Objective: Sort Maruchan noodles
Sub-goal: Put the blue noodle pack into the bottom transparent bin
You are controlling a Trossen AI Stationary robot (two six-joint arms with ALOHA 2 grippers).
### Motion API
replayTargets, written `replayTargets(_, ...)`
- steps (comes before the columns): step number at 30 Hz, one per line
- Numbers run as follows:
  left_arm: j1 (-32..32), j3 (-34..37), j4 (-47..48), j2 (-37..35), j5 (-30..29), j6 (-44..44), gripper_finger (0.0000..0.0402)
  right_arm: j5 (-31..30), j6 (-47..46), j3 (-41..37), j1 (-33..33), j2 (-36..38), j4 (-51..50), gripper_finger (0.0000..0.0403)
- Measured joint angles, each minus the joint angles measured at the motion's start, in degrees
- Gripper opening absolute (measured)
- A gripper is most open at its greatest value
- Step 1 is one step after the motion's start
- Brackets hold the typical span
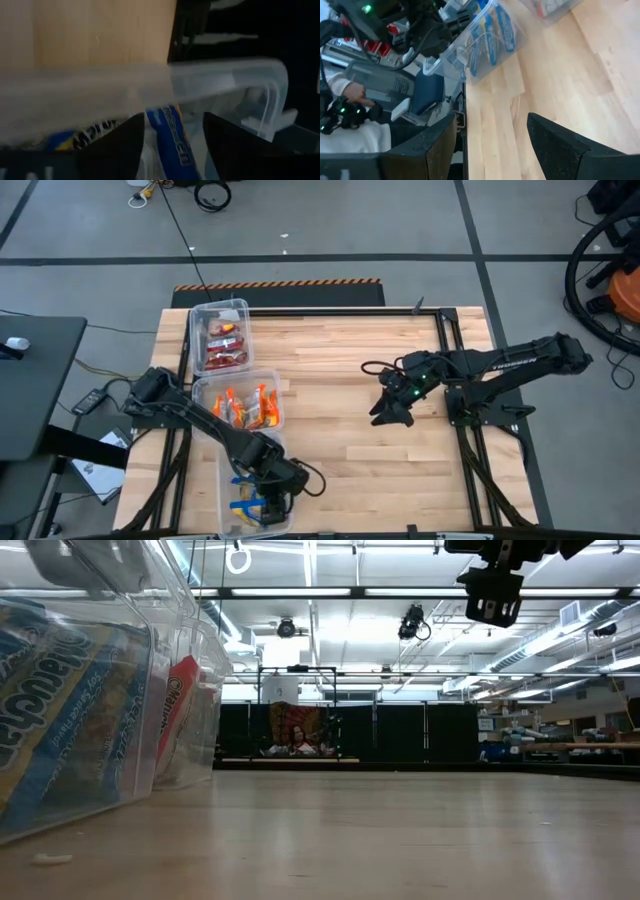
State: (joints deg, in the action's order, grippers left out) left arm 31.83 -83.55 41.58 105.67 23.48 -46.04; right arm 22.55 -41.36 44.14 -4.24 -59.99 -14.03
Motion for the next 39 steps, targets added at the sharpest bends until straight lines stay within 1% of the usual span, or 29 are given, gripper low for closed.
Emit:
replayTargets(6,-0.22,0.02,0.53,0.34,4.44,-0.44,0.0130,-0.11,0.07,0.00,-1.83,0.00,0.08,0.0249)
replayTargets(13,-1.41,0.04,0.28,0.34,7.49,-5.18,0.0031,-0.44,0.52,0.00,-2.39,0.00,0.12,0.0249)
replayTargets(14,-1.71,0.04,0.29,0.34,7.54,-5.77,0.0020,-0.42,0.49,0.00,-2.39,0.00,0.10,0.0249)
replayTargets(16,-2.25,0.04,0.30,0.36,7.21,-6.18,0.0010,-0.40,0.46,0.00,-2.39,0.00,0.11,0.0249)
replayTargets(18,-2.80,0.00,0.07,1.10,4.87,-6.42,0.0012,-0.32,0.43,0.00,-2.39,0.00,0.10,0.0249)
replayTargets(20,-3.05,0.19,0.76,1.59,3.63,-7.08,0.0024,0.01,-0.26,0.00,-2.39,0.00,0.09,0.0249)
replayTargets(24,-3.04,0.07,-0.90,3.41,4.31,-6.47,0.0044,0.77,-0.87,0.02,-2.39,0.02,-0.65,0.0249)
replayTargets(29,-3.02,-0.13,-2.24,4.58,5.00,-5.47,0.0049,1.27,-1.09,0.04,-2.39,0.02,-2.62,0.0249)
replayTargets(35,-2.98,0.13,3.98,2.11,4.17,-3.67,0.0084,1.29,0.29,0.04,-2.30,0.02,-3.22,0.0249)
replayTargets(39,-2.52,0.15,5.37,-1.83,4.00,-4.61,0.0110,1.27,1.33,0.04,-1.91,0.02,-3.29,0.0249)
